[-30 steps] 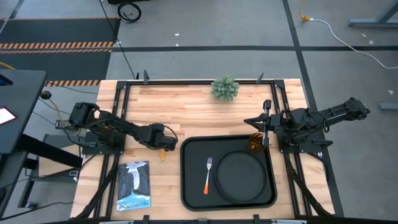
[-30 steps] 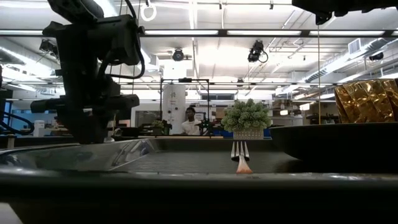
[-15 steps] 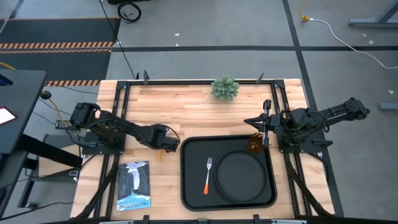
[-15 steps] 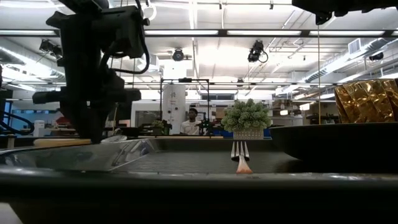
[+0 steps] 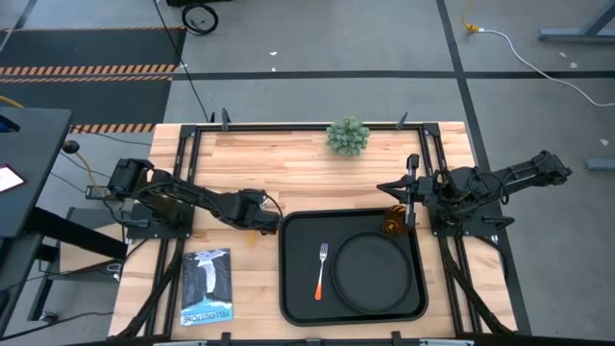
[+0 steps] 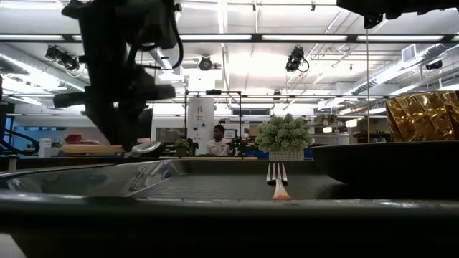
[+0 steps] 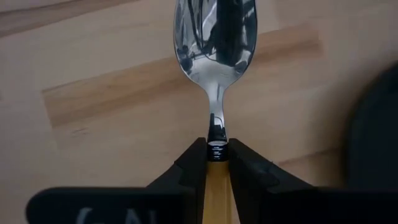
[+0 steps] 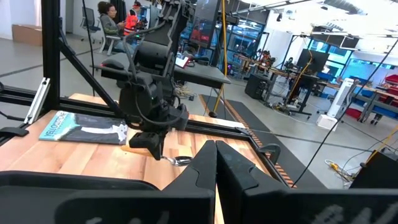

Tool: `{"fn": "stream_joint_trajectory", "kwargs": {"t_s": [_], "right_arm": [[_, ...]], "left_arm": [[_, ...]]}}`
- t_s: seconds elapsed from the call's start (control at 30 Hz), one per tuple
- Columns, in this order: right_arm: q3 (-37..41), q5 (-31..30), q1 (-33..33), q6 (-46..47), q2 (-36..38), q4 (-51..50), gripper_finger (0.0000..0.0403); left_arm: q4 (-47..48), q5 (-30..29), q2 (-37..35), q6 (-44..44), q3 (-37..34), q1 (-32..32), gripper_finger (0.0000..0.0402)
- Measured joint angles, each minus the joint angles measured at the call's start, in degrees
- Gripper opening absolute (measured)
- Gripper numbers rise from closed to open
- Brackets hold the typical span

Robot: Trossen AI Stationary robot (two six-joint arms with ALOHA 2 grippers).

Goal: Pick and place plate/cup/fork/spoon on tray
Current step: Put the yellow spoon on the black serving tray to the left of the orange fork

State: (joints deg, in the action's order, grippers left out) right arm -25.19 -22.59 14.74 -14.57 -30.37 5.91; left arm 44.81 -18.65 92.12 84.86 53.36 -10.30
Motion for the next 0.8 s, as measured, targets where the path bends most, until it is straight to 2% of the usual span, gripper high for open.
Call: {"fn": "stream_joint_trajectory", "kwargs": {"t_s": [0.33,0.53,0.8], "right_arm": [[0.0,0.0,0.0,0.0,0.0,0.0,0.0007],[0.0,0.0,0.0,0.0,0.0,-0.01,0.0007],[-0.04,0.12,0.02,0.77,0.0,-0.99,0.0007]], "left_arm": [[-2.08,-6.84,-0.08,4.64,7.47,-6.47,0.0061],[-13.34,-9.59,0.73,4.96,7.96,-9.91,0.0062],[-26.9,-9.32,7.25,8.06,7.94,-13.49,0.0062]]}}
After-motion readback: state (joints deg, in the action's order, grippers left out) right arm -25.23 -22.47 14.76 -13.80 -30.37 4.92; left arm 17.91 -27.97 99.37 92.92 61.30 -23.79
